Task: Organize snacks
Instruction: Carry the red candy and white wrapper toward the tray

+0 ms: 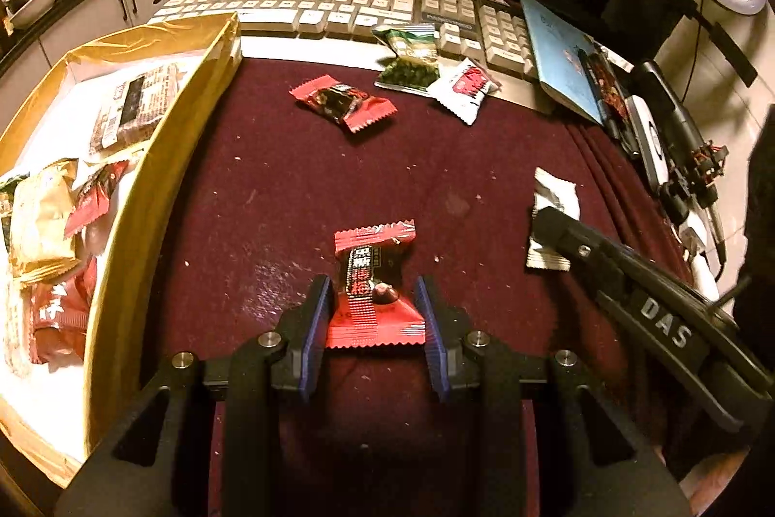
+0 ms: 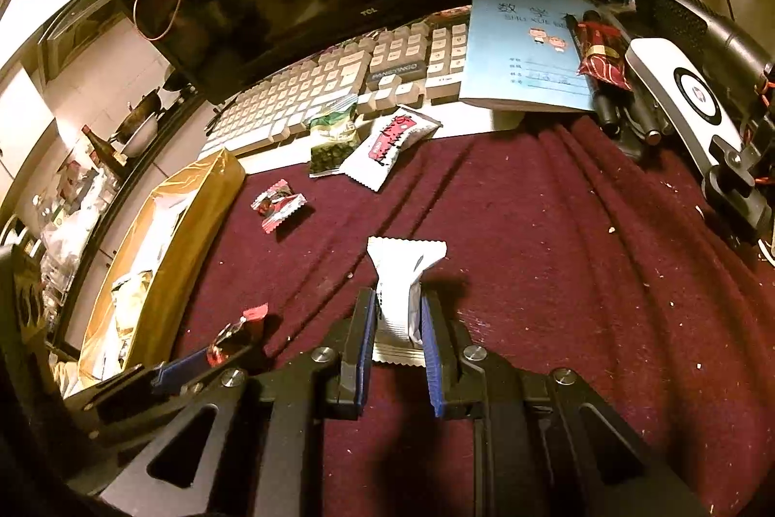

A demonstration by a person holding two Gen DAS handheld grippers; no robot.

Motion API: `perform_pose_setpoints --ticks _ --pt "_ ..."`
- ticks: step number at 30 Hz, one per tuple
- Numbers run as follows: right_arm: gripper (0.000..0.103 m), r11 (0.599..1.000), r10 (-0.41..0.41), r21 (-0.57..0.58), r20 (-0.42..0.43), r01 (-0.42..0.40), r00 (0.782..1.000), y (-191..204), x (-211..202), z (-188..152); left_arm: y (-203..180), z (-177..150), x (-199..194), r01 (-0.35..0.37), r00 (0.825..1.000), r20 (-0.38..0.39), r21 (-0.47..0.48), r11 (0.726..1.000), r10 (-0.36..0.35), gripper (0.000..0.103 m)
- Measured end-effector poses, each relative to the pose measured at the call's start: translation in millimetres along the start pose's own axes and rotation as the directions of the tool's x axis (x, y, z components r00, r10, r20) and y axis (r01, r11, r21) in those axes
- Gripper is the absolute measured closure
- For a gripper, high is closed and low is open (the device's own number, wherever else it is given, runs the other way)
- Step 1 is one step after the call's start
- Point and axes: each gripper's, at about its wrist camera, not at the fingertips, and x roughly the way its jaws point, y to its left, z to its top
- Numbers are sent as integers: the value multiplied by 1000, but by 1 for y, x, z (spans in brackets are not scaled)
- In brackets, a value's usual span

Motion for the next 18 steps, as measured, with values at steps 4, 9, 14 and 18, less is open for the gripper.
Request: perform_pose_setpoints --ticks 4,9,14,18 --pt "84 1000 -4 10 -5 4 1000 -2 1 0 1 -4 -3 6 1000 6 -5 1000 -6 70" --pt "85 1000 6 -23 27 -5 1000 5 -5 0 21 -21 -35 95 995 34 -31 995 -94 70" --pt "85 997 55 -56 54 -52 997 24 -14 -3 60 -32 -87 191 975 129 -64 980 -181 70" --pt "85 988 132 -86 35 -129 991 51 -19 -6 124 -22 -112 146 973 199 -151 978 -114 70"
